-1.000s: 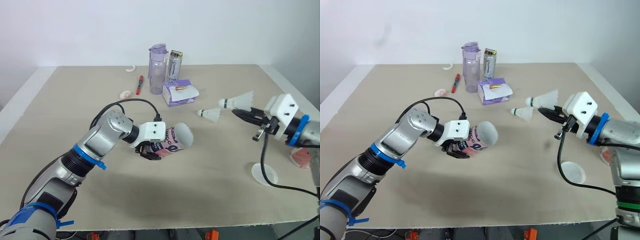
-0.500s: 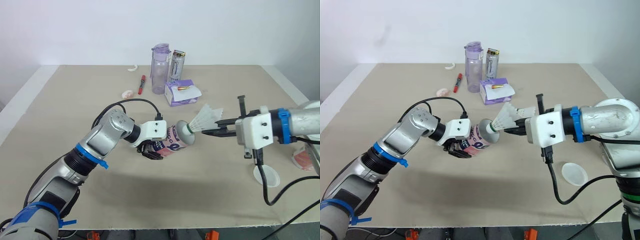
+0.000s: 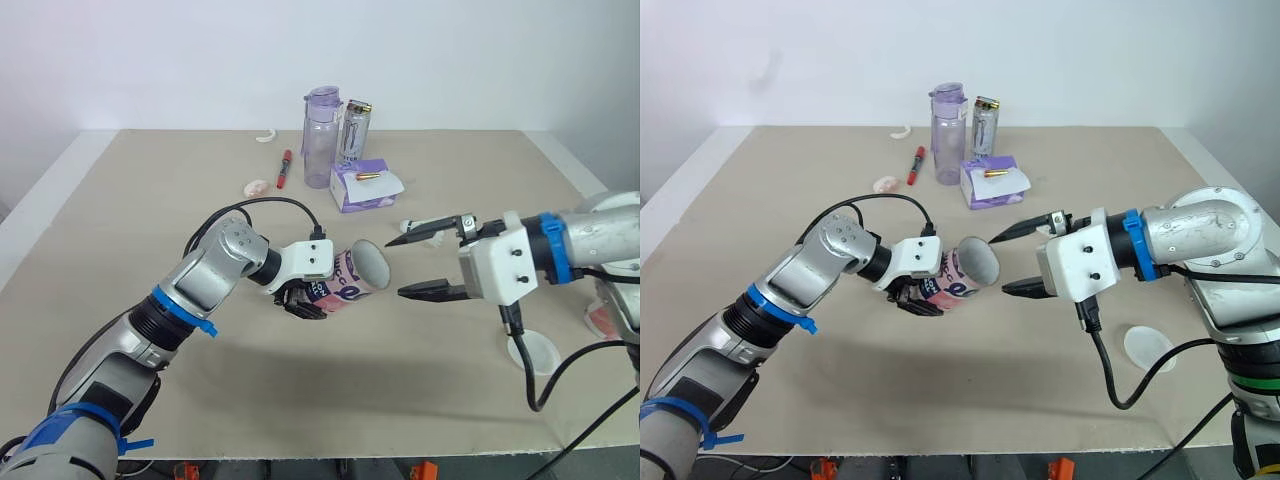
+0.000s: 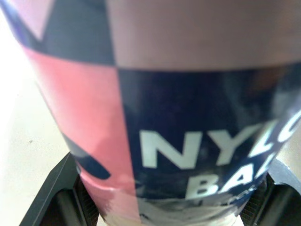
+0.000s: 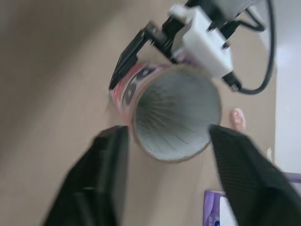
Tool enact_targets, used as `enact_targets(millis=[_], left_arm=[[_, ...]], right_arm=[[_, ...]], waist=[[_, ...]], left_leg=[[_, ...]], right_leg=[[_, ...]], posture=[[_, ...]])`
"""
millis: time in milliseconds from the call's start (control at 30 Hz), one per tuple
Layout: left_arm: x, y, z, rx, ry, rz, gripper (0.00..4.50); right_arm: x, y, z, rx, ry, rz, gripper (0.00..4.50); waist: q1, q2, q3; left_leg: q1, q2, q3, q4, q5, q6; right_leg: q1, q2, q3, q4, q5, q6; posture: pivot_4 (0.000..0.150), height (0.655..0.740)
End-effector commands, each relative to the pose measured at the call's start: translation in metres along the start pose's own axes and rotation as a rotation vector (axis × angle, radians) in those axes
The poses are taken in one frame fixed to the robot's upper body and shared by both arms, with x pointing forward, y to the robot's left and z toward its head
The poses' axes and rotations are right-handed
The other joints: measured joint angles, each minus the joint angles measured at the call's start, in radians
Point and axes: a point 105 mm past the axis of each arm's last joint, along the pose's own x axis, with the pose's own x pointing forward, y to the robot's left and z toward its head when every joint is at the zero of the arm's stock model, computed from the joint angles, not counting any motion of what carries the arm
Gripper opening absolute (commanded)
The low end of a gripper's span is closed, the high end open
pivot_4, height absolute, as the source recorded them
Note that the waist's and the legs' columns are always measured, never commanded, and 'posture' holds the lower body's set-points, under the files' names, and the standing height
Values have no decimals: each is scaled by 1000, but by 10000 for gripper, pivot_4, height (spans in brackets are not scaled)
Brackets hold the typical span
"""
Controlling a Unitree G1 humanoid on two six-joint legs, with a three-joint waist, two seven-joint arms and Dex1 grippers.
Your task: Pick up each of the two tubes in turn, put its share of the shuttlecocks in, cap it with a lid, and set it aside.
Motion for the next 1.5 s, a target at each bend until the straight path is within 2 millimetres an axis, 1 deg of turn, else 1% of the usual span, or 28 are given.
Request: enact_targets(millis=[33, 67, 100, 167, 200, 267, 333, 467, 533, 633, 700, 800, 933, 1000, 1267, 1500], left_arm=[[0, 5, -10, -16, 44, 36, 32987], [0, 5, -9, -14, 44, 35, 32987], [0, 5, -9, -13, 43, 34, 32987], [1, 4, -8, -10, 41, 33, 32987], [1, 4, -8, -10, 39, 32, 32987], [2, 3, -7, -9, 37, 31, 32987], [1, 3, -7, -10, 38, 32, 32987], [1, 3, -9, -11, 42, 34, 32987], [0, 3, -9, -11, 44, 35, 32987], [0, 4, -11, -11, 52, 44, 32987], [0, 3, -12, -14, 53, 45, 32987], [-1, 2, -13, -18, 54, 47, 32987], [-1, 2, -13, -20, 55, 52, 32987], [-1, 3, -14, -20, 55, 55, 32987], [-1, 3, -15, -22, 56, 61, 32987], [0, 2, -14, -22, 49, 63, 32987]], right_arm=[[-24, -15, -8, 264, -56, -214, 43988], [-31, -17, -23, 399, -72, -308, 44783], [-35, -17, -37, 492, -70, -384, 44783], [-40, -15, -61, 616, -70, -510, 44783], [-43, -12, -80, 701, -49, -599, 44783], [-45, 0, -114, 842, -10, -734, 44783], [-44, 10, -136, 918, 17, -809, 44783], [-39, 19, -163, 1006, 43, -895, 44783], [-35, 22, -170, 1045, 45, -890, 44783], [-33, 25, -188, 1136, 35, -936, 44783], [-31, 25, -194, 1165, 26, -935, 44783], [-20, 28, -199, 1216, 9, -892, 44783], [-11, 28, -204, 1236, -1, -875, 44783], [-7, 25, -207, 1248, -18, -889, 44783], [14, 10, -208, 1265, -71, -869, 44783], [27, 5, -211, 1294, -74, -855, 44783]], waist=[[0, -1, 0], [0, -1, 0], [0, -1, 0], [0, -3, 0], [0, -3, 0], [0, -5, -1], [0, -4, -1], [-1, -3, -1], [-1, -1, -1], [-3, -1, -1], [-4, -1, -1], [-4, -1, -1], [-4, -1, -1], [-5, -1, -1], [-8, -1, -1], [-8, -1, -1]], left_leg=[[0, 0, 0, 0, 0, 0], [0, 0, 0, 0, 0, 0], [0, 0, 0, 0, 0, 0], [0, 0, 0, 0, 0, 0], [0, 0, 0, 1, 0, 0], [0, 0, -1, 1, 0, 0], [0, 0, 0, 1, 0, 0], [0, -1, 0, 1, 0, 1], [0, -1, 0, 1, 0, 1], [-1, -2, 0, 1, 0, 1], [0, -2, -1, 1, 1, 2], [-1, -3, -1, 1, 1, 2], [-1, -3, -1, 0, 1, 2], [-1, -3, -1, 0, 1, 2], [-1, -4, -1, 0, 2, 3], [-1, -4, -1, 0, 2, 3]], right_leg=[[0, 0, 0, 0, 0, 0], [0, 0, 0, 0, 0, 0], [0, 0, 0, 0, 0, 0], [1, 0, 0, 0, 0, 0], [1, 0, 0, 0, 0, 0], [1, 0, 0, 0, 0, 0], [1, -1, 0, 0, 1, 0], [1, 0, 0, 0, 1, 0], [0, 0, 0, 0, 1, 1], [0, 0, 1, 0, 1, 2], [1, 0, 1, 0, 2, 2], [1, 0, 1, 0, 2, 2], [1, 0, 2, 0, 2, 2], [1, 0, 2, 0, 2, 3], [1, 0, 3, 0, 3, 4], [1, 0, 4, 0, 3, 4]], posture=[[1500, 7400], [1500, 7400], [1500, 7400], [1500, 7400], [1500, 7400], [1500, 7400], [1500, 7400], [1500, 7400], [1500, 7400], [1500, 7400], [1500, 7400], [1500, 7400], [1500, 7400], [1500, 7400], [1500, 7400], [1500, 7400]])
